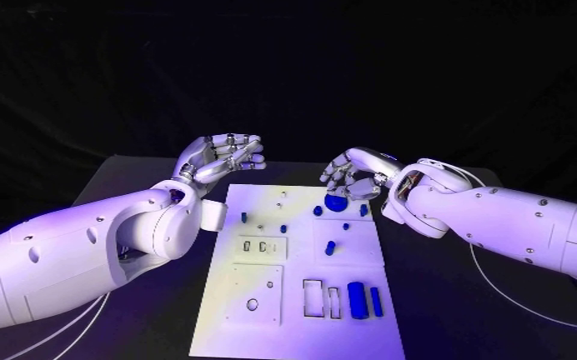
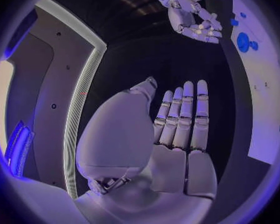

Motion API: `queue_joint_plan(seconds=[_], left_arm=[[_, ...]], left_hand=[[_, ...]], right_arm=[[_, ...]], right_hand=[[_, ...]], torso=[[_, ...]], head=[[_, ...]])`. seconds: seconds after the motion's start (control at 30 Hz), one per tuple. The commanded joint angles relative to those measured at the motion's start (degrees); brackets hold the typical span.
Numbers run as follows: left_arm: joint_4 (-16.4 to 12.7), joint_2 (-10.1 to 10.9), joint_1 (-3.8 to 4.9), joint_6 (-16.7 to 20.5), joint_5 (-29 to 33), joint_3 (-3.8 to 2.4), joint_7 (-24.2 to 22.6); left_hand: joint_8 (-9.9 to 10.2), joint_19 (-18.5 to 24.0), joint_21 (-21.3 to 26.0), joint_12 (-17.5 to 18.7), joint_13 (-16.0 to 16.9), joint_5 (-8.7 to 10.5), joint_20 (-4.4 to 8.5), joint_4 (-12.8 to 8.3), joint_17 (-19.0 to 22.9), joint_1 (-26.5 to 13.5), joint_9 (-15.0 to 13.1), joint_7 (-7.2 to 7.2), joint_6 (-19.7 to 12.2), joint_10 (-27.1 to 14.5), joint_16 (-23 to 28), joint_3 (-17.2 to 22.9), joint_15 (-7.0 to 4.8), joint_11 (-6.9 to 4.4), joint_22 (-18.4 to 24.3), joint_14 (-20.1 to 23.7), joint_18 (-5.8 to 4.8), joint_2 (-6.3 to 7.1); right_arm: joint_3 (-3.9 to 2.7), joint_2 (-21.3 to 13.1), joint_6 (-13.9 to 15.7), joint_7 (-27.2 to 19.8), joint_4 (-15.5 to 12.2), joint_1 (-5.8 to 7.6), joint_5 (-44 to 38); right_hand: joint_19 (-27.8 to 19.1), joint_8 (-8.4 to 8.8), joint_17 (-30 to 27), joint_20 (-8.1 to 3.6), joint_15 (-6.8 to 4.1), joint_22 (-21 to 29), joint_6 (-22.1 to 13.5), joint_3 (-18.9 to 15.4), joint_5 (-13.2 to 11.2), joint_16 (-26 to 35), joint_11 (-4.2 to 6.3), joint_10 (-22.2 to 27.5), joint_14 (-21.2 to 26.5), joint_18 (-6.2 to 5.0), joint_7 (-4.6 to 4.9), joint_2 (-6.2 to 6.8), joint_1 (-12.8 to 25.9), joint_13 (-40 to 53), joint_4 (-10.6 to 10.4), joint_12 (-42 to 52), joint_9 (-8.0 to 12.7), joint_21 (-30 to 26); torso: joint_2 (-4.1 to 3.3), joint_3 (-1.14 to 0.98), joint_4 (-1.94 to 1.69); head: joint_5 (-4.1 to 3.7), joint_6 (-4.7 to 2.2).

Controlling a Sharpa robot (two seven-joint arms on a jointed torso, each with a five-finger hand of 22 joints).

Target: Assemble the parts on the task board

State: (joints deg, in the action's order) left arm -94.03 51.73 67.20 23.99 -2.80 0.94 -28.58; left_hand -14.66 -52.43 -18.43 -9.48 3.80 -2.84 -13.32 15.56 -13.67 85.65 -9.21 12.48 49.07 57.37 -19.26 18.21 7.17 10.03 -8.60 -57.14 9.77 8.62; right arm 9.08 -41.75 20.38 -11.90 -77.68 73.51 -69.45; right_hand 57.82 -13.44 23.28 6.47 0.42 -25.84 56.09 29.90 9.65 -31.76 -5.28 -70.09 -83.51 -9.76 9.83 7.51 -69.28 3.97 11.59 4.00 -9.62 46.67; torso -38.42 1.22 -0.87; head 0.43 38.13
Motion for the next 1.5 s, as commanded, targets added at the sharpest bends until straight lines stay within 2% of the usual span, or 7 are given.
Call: queue_joint_plan(seconds=[0.03, 0.1, 0.2, 0.27, 0.43, 1.07, 1.5], left_arm=[[-1.2, 0.4, 0.42, -1.5, -0.5, -0.07, 0.5], [-1.7, 0.7, 0.61, -1.7, -0.4, -0.09, 0.6], [-2.2, 0.9, 0.78, -2.0, -0.4, -0.11, 0.7], [-2.4, 1.0, 0.86, -2.1, -0.4, -0.12, 0.8], [-2.7, 1.0, 0.93, -2.3, -0.3, -0.13, 1.0], [-3.1, 1.2, 0.97, -2.7, -0.3, -0.15, 1.5], [-3.1, 1.3, 1.05, -2.7, -0.2, -0.17, 1.8]], left_hand=[[0.3, 0.1, 0.1, 0.5, 0.0, -0.11, -0.15, 0.0, -0.2, 0.1, 0.1, 1.19, -0.2, 0.3, 0.3, -0.2, 0.21, 0.25, 0.1, 0.0, 0.64, 0.82], [0.3, 0.1, 0.1, 0.5, 0.0, -0.15, -0.15, 0.0, -0.2, 0.2, 0.1, 1.19, -0.2, 0.3, 0.3, -0.2, 0.22, 0.25, 0.1, 0.0, 0.64, 0.83], [0.3, 0.1, 0.1, 0.5, 0.0, -0.18, -0.16, -0.1, -0.2, 0.2, 0.1, 1.18, -0.2, 0.3, 0.3, -0.2, 0.22, 0.25, 0.1, 0.0, 0.65, 0.90], [0.3, 0.1, 0.1, 0.5, 0.0, -0.18, -0.16, -0.1, -0.2, 0.3, 0.1, 1.18, -0.2, 0.3, 0.3, -0.2, 0.22, 0.24, 0.1, 0.0, 0.65, 0.92], [0.3, 0.1, 0.1, 0.5, 0.0, -0.16, -0.18, -0.1, -0.3, 0.1, 0.1, 1.17, -0.1, 0.5, 0.3, -0.3, 0.22, 0.23, 0.1, -0.1, 0.66, 1.09], [0.3, 0.1, 0.1, 0.5, 0.0, -0.16, -0.19, -0.1, -0.4, 0.0, 0.1, 1.19, -0.1, 0.5, 0.3, -0.3, 0.23, 0.24, 0.1, -0.1, 0.66, 1.17], [0.3, 0.1, 0.1, 0.6, 0.0, -0.16, -0.21, 0.0, -0.4, -0.1, 0.1, 1.21, -0.1, 0.5, 0.3, -0.4, 0.23, 0.26, 0.2, -0.1, 0.67, 1.16]], right_arm=[[-0.03, 0.5, -4.3, 5.8, -0.2, 0.15, -12.6], [-0.03, 0.8, -4.9, 7.0, -0.2, 0.20, -14.6], [-0.04, 1.3, -5.7, 8.3, -0.1, 0.24, -16.9], [-0.04, 1.6, -6.2, 9.1, 0.0, 0.23, -18.1], [-0.03, 2.3, -7.1, 10.5, 0.3, 0.08, -20.2], [-0.02, 3.6, -7.2, 13.4, 1.0, -0.32, -22.6], [-0.01, 3.8, -6.1, 12.8, 0.2, -0.49, -22.1]], right_hand=[[1.3, 0.54, 4.3, -0.25, -0.15, -1.6, 0.5, 0.6, 0.3, -5.7, -0.03, -0.4, -1.1, -0.70, -0.01, 0.85, 0.5, 0.1, -0.8, -0.2, -0.3, 2.2], [2.3, 0.82, 7.8, -0.33, -0.09, -2.9, 0.5, 0.9, 0.5, -10.6, -0.11, -0.1, -1.9, -0.59, -0.08, 1.27, 0.9, 0.1, -1.1, -0.2, -0.6, 3.9], [8.8, 1.36, 25.4, -0.14, 0.43, -16.6, 0.4, 2.0, 0.6, -28.8, -0.34, 1.3, -2.5, 1.38, 0.25, 1.96, 1.4, 0.1, -1.9, -0.1, -1.3, 14.1], [12.0, 1.52, 32.9, 0.18, 0.54, -23.9, 0.4, 2.1, 0.4, -35.8, -0.64, 2.3, -2.7, 2.44, 0.33, 2.53, 1.6, 0.0, -2.2, -0.3, -1.7, 19.2], [14.3, 1.95, 39.0, 0.82, 1.05, -30.2, -0.1, 2.0, 0.2, -42.1, -1.19, 4.2, -2.6, 3.32, 0.74, 3.05, 1.5, 0.0, -2.8, -0.3, -2.3, 23.5], [15.6, 1.94, 42.0, 1.13, 1.26, -33.6, 0.2, 1.4, -0.3, -45.0, -1.28, 4.7, -2.6, 3.79, 0.76, 3.08, 1.5, 0.3, -3.4, 0.1, -2.8, 25.9], [17.4, 1.70, 43.3, 0.98, 0.99, -37.4, 0.7, 1.8, -0.5, -46.4, -0.85, 3.1, -2.7, 4.41, 0.35, 2.58, 1.3, 0.7, -3.9, 0.7, -3.3, 28.3]], torso=[[-1.56, 0.27, -0.50], [-2.09, 0.35, -0.64], [-2.66, 0.38, -0.72], [-2.93, 0.44, -0.74], [-3.54, 0.58, -0.81], [-4.40, 0.73, -1.07], [-4.79, 0.69, -0.93]], head=[[-0.26, -0.20], [-0.32, -0.31], [-0.36, -0.53], [-0.38, -0.49], [-0.49, -0.59], [0.13, -0.72], [0.27, -0.71]])
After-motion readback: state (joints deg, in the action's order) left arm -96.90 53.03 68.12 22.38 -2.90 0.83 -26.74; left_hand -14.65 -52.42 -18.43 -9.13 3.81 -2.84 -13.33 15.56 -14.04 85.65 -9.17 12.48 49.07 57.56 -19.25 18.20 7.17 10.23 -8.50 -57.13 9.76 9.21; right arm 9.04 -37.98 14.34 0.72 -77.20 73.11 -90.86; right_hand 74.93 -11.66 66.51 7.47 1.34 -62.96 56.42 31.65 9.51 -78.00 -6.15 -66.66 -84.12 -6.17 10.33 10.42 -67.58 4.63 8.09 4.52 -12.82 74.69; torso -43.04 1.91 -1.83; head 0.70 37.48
